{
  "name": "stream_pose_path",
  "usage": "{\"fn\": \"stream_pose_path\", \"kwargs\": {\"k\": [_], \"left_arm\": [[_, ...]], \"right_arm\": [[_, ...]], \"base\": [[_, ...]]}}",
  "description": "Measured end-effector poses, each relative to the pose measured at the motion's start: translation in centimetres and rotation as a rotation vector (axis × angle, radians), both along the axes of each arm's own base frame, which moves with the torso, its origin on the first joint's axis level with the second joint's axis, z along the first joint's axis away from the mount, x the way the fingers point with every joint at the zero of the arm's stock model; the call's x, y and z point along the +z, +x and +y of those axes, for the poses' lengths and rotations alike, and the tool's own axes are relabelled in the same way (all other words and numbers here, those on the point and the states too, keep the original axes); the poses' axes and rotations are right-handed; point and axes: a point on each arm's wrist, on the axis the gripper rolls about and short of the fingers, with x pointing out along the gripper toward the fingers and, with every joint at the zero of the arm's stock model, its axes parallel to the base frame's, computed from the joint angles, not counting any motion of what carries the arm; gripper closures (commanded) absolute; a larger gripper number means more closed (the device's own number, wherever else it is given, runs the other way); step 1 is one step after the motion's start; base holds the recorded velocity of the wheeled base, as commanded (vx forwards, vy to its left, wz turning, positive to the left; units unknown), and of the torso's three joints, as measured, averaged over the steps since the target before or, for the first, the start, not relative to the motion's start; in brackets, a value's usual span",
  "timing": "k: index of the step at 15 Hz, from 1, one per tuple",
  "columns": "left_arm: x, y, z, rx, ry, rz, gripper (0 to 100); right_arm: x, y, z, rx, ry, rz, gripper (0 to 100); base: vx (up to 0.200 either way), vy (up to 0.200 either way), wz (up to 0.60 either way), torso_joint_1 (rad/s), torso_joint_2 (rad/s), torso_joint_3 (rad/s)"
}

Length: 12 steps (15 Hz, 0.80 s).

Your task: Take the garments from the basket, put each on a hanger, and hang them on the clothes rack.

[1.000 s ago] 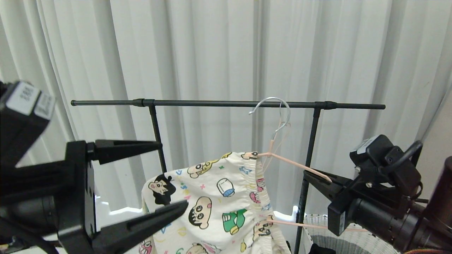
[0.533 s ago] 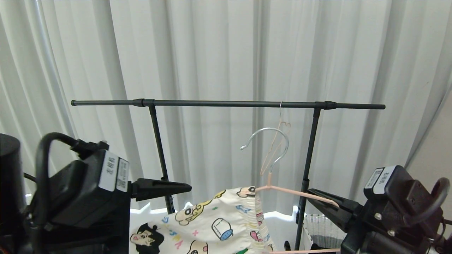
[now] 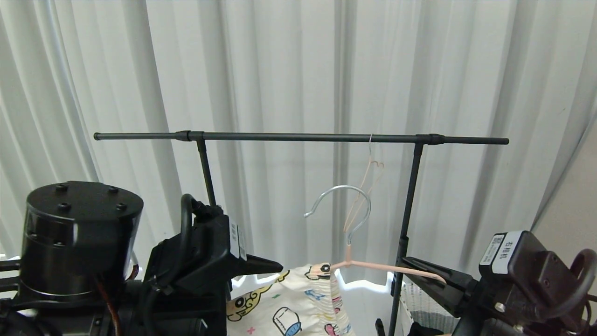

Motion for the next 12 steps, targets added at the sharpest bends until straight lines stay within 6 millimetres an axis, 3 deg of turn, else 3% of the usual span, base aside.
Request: {"fn": "stream_pose_path", "kwargs": {"k": [1,9,10,12], "left_arm": [[-0.20,0.24,-0.06,0.006,0.007,0.007,100],[-0.98,0.82,-0.23,0.037,0.044,0.018,100],[-1.03,0.87,-0.21,0.052,0.053,0.014,100],[-1.12,0.97,-0.13,0.086,0.071,0.004,100]], "right_arm": [[0.02,-0.03,0.03,0.002,0.000,-0.001,100],[0.12,-0.23,0.18,0.010,0.005,-0.003,100],[0.15,-0.32,0.24,0.015,0.008,-0.003,0],[0.14,-0.53,0.33,0.028,0.011,-0.003,0]], "base": [[0.000,0.000,0.00,0.000,0.00,0.000],[0.000,0.000,0.00,0.000,0.00,0.000],[0.000,0.000,0.00,0.000,0.00,0.000],[0.000,0.000,0.00,0.000,0.00,0.000]]}}
